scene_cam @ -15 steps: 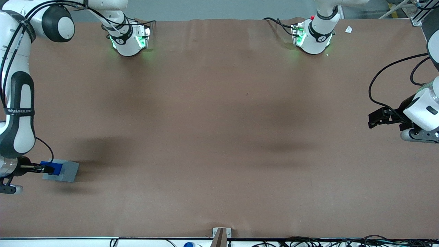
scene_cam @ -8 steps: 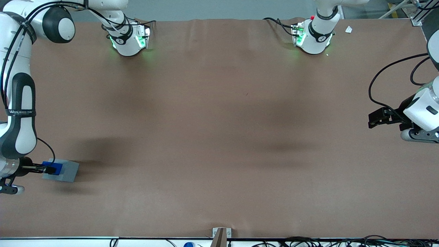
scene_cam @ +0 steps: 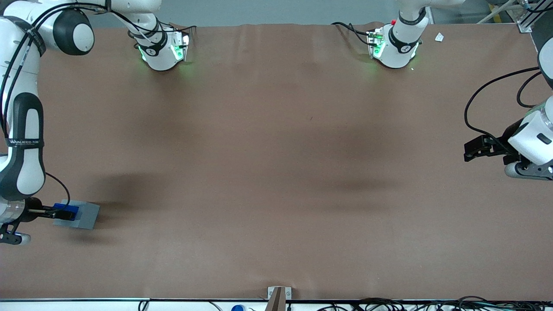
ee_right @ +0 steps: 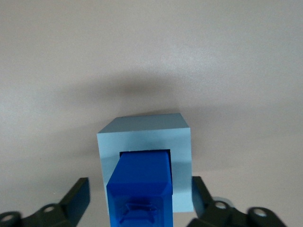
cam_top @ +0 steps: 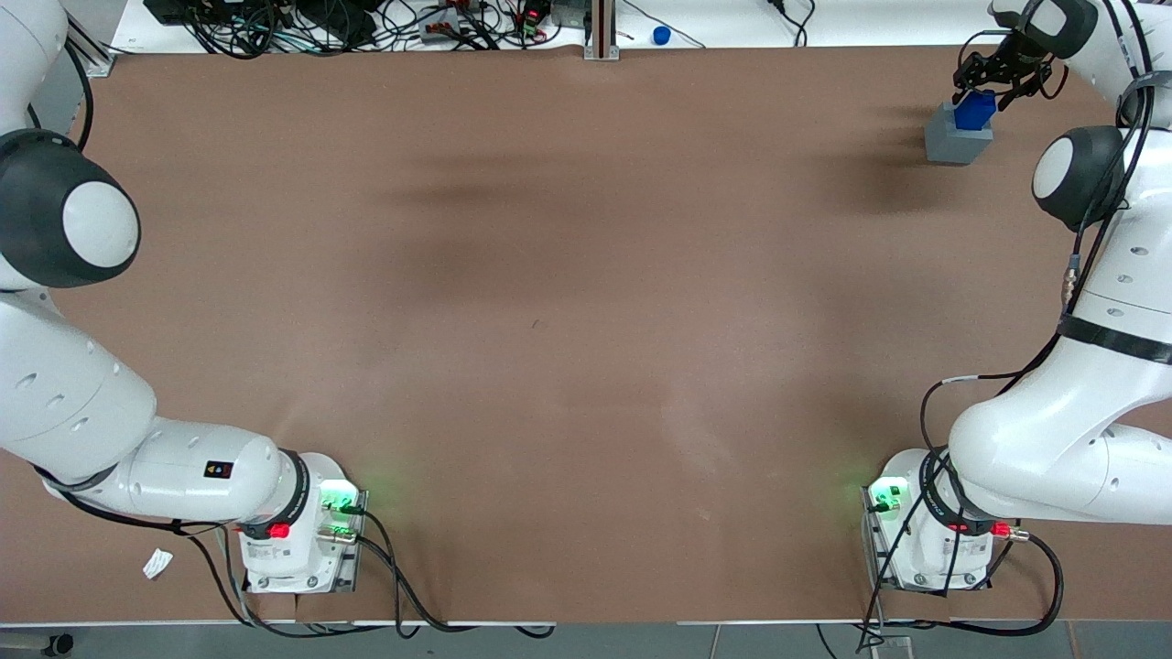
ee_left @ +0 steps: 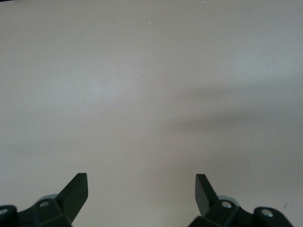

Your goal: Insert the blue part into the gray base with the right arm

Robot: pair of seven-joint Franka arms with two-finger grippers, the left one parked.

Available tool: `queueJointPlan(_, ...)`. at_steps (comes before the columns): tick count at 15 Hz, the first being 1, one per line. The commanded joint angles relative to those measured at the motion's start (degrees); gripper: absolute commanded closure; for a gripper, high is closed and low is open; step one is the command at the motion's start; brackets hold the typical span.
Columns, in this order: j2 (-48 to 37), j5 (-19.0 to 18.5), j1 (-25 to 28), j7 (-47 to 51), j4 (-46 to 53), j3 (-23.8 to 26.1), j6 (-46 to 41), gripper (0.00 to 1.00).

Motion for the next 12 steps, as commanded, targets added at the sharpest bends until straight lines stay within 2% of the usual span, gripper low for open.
queueJointPlan(1,-2.63,0.86,0.23,0.06,0.05,0.7,-4.24,0.0)
queueJointPlan(3,-4.73,0.86,0.32,0.32,0.32,0.97,-9.77,0.0)
queueJointPlan(6,-13.58,-0.1,2.68,0.32,-0.2,0.71,-14.01,0.0)
queueJointPlan(10,-23.79,-5.01,7.6,1.72,-5.82,0.62,-18.93,0.0)
queueJointPlan(12,-29.5,-6.61,10.33,5.92,-10.2,0.71,-22.88,0.0)
